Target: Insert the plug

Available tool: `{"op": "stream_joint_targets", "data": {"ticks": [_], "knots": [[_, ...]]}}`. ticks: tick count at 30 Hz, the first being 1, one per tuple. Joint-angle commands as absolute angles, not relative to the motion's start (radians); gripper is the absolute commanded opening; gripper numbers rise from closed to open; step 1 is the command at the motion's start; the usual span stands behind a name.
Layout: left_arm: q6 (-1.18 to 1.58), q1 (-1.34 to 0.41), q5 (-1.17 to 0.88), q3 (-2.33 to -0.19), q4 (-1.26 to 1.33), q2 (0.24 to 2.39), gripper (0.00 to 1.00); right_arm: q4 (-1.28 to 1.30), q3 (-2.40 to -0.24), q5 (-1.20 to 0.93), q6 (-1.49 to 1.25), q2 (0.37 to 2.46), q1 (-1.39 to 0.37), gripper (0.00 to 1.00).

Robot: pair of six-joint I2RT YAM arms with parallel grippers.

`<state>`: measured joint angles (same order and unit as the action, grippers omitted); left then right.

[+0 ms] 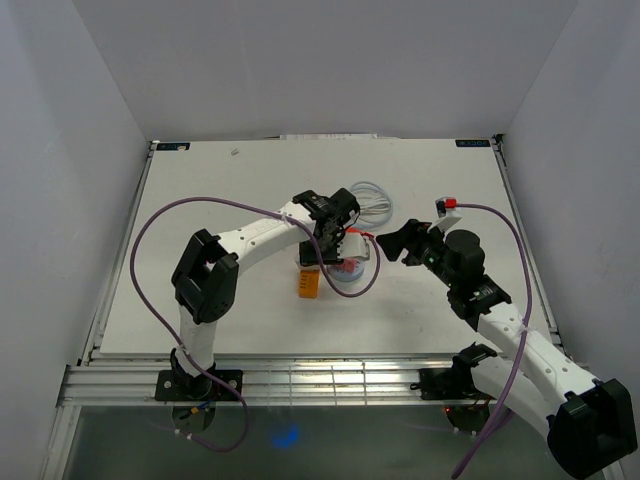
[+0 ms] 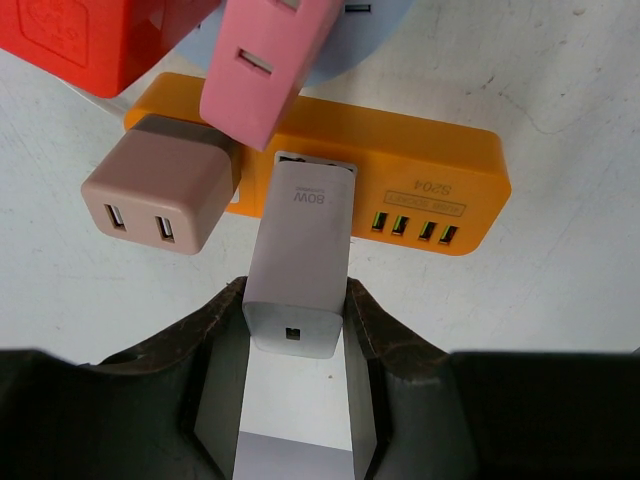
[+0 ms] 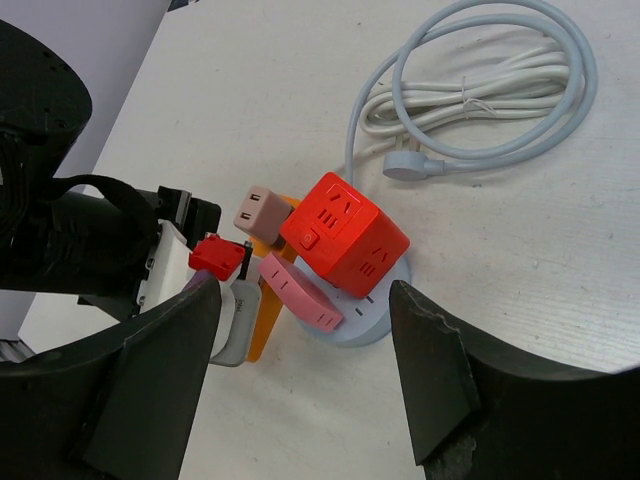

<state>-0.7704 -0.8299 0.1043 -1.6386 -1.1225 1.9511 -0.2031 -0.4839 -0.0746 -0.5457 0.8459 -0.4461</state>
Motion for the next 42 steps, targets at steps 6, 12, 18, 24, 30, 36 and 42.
{"op": "stream_joint_targets", "data": {"ticks": [6, 12, 18, 24, 30, 36, 42], "knots": [[-0.772, -0.868, 0.181, -1.689, -1.158, 1.986, 0.00, -0.201, -0.485, -0.063, -0.538, 0.821, -0.439, 0.73], [-0.770, -0.897, 0.255, -1.715, -1.196, 2.036, 0.00, -0.184, -0.482, -0.048, -0.541, 0.813, -0.436, 0.73], [-0.773, -0.908, 0.258, -1.712, -1.201, 2.069, 0.00, -0.170, -0.483, -0.037, -0.541, 0.802, -0.431, 0.71], [-0.773, -0.910, 0.249, -1.694, -1.189, 2.068, 0.00, -0.163, -0.483, -0.037, -0.540, 0.793, -0.428, 0.70], [-0.770, -0.910, 0.249, -1.680, -1.172, 2.025, 0.27, -0.163, -0.485, -0.044, -0.541, 0.795, -0.426, 0.70], [-0.781, -0.910, 0.242, -1.675, -1.144, 1.973, 0.67, -0.164, -0.488, -0.051, -0.543, 0.798, -0.422, 0.70], [-0.793, -0.910, 0.233, -1.683, -1.124, 1.925, 0.74, -0.163, -0.491, -0.061, -0.545, 0.798, -0.417, 0.70]]}}
